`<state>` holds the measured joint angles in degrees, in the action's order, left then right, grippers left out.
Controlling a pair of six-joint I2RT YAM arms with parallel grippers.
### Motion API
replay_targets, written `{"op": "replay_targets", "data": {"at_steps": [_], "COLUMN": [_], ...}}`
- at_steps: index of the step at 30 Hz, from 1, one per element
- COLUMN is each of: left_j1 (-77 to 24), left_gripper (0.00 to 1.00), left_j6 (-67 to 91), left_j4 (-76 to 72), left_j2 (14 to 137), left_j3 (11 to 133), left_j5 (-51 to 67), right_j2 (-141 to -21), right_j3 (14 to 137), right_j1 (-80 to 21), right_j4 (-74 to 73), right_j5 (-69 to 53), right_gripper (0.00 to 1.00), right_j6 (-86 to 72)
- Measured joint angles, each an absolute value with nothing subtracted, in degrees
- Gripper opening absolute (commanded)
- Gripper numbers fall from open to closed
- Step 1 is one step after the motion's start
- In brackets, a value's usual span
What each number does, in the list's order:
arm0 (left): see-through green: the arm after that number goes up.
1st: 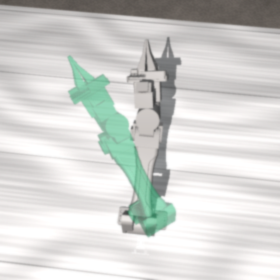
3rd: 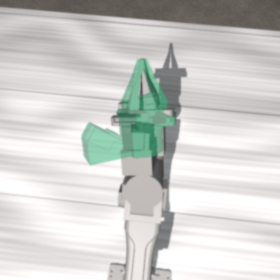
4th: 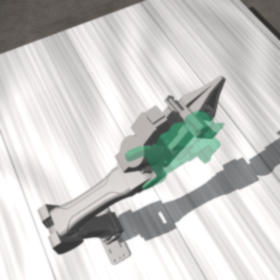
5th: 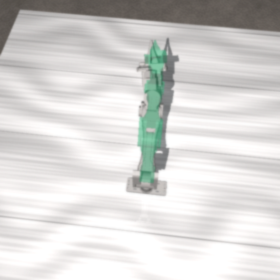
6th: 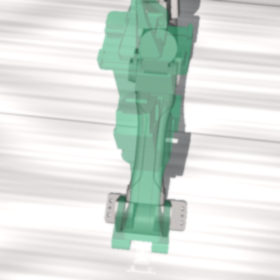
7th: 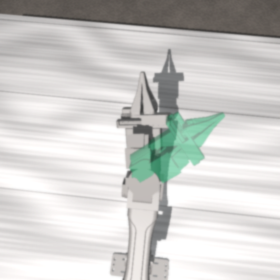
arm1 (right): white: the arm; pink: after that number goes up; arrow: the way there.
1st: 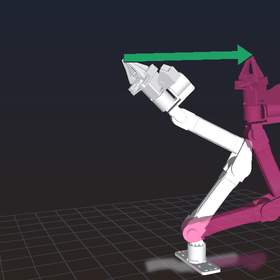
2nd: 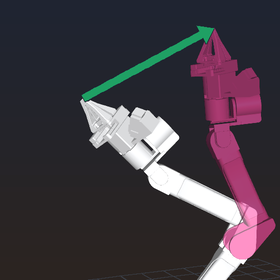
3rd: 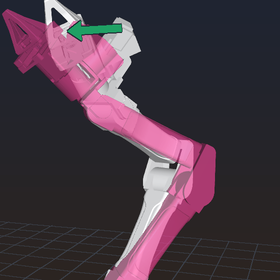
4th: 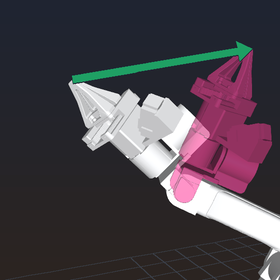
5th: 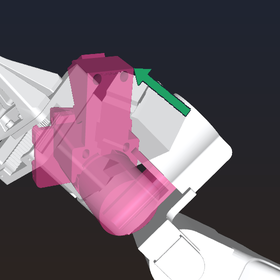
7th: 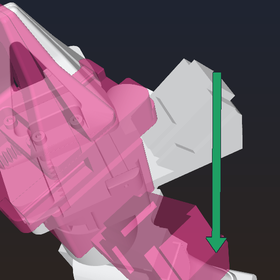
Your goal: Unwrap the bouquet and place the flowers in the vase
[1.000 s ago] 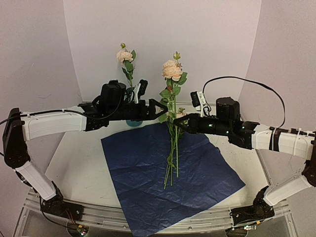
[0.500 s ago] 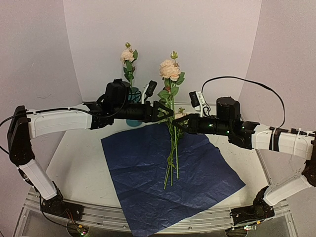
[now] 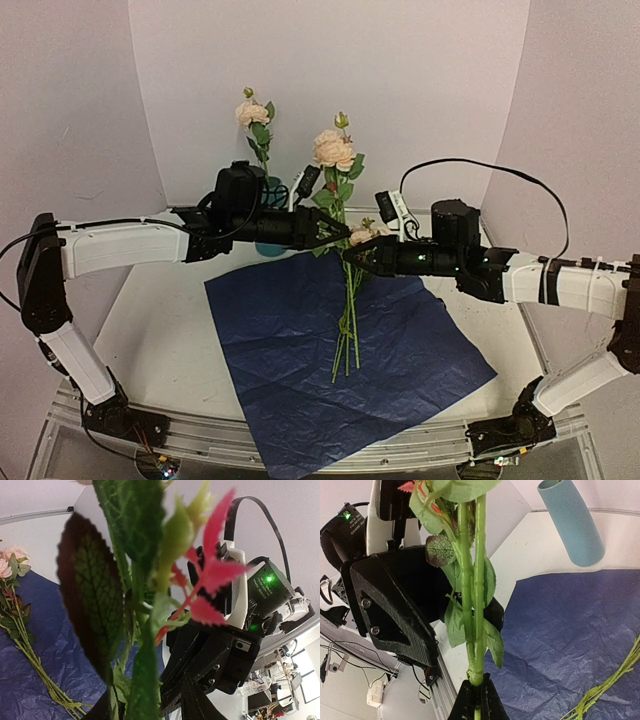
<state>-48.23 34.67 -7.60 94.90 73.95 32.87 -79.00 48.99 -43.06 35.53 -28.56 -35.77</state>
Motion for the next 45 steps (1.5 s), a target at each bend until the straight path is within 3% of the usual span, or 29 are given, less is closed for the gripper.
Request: {"op": "replay_targets", "data": {"at_steps": [4, 9, 10, 19, 23, 28, 30, 32, 34, 37, 38, 45], "left_j1": [-48.2, -48.0, -48.0, -48.0, -47.8, -47.7, -47.7, -47.7, -47.7, -47.7, -47.7, -47.7], "left_gripper": [0.06, 0.0, 0.0, 0.0, 0.0, 0.0, 0.01, 0.05, 0.16, 0.46, 0.5, 0.49], "left_j6": [34.3, 34.3, 34.1, 29.5, 27.0, 25.7, 25.5, 25.5, 25.5, 25.6, 25.7, 27.4], "left_j4": [-7.5, -7.6, -7.6, -7.3, -6.5, -6.3, -6.2, -6.0, -6.0, -6.0, -6.1, -6.1], "left_j2": [95.0, 95.0, 95.0, 94.3, 92.9, 91.6, 91.6, 91.6, 91.6, 91.6, 91.6, 91.8], "left_j3": [74.0, 74.0, 74.0, 74.0, 73.9, 73.9, 73.9, 73.9, 73.9, 73.9, 73.9, 73.9], "left_j5": [32.6, 32.0, 31.8, 26.8, 24.6, 23.7, 23.7, 23.6, 23.3, 22.9, 22.8, 23.4], "right_j2": [-79.5, -79.5, -79.5, -79.6, -79.6, -79.6, -79.6, -79.7, -80.0, -80.1, -80.1, -80.2], "right_j3": [49.0, 49.0, 49.0, 49.1, 49.1, 49.1, 49.1, 49.2, 49.4, 49.5, 49.5, 49.5], "right_j1": [-43.2, -43.2, -43.2, -43.3, -43.3, -43.3, -43.3, -43.3, -43.3, -43.4, -43.4, -43.4], "right_j4": [35.7, 36.1, 36.1, 35.1, 34.8, 34.4, 34.3, 34.3, 34.4, 34.3, 34.3, 34.1], "right_j5": [-29.1, -29.1, -28.9, -26.9, -26.4, -26.6, -27.0, -27.7, -28.1, -28.3, -28.3, -28.3], "right_gripper": [0.11, 0.54, 0.59, 0.68, 0.54, 0.45, 0.35, 0.16, 0.02, 0.0, 0.0, 0.0], "right_j6": [-35.7, -35.9, -35.6, -35.1, -34.8, -34.2, -34.2, -34.0, -33.8, -33.6, -33.6, -33.6]}}
